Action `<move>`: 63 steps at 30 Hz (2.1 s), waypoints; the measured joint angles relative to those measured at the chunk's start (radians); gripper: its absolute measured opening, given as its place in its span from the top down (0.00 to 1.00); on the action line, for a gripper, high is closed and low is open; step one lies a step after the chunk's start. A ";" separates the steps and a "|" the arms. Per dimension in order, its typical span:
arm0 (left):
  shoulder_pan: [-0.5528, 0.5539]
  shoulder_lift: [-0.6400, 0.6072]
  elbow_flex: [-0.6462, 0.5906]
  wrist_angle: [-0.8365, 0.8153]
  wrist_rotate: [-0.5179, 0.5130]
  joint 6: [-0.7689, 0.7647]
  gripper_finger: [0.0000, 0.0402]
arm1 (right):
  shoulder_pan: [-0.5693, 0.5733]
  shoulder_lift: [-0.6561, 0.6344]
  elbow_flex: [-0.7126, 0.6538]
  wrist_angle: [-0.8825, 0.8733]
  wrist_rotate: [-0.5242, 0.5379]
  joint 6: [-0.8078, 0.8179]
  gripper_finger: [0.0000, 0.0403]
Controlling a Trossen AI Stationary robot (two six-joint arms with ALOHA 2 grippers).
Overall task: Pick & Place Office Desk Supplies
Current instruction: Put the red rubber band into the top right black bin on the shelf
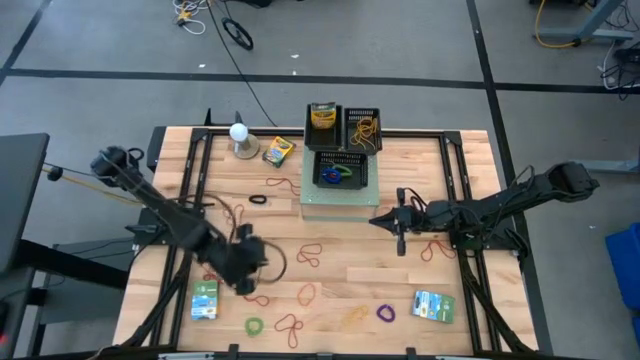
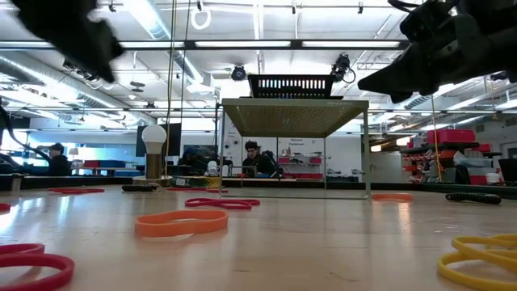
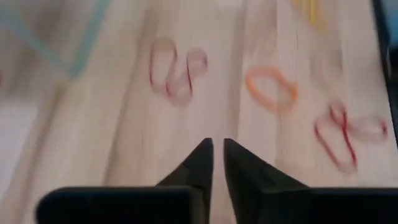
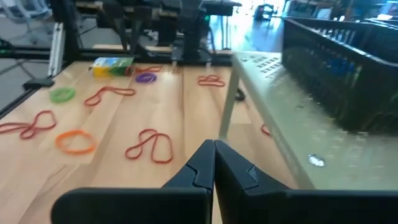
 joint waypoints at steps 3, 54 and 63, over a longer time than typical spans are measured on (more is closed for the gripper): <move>-0.080 0.055 0.075 -0.181 0.005 -0.167 0.79 | 0.002 0.000 0.000 -0.007 -0.003 -0.015 0.98; -0.175 0.463 0.285 -0.371 0.250 -0.211 0.49 | -0.001 0.000 0.000 -0.046 -0.002 0.012 0.98; -0.134 0.463 0.206 -0.259 0.265 -0.378 0.46 | -0.001 0.000 0.000 -0.046 0.016 0.008 0.98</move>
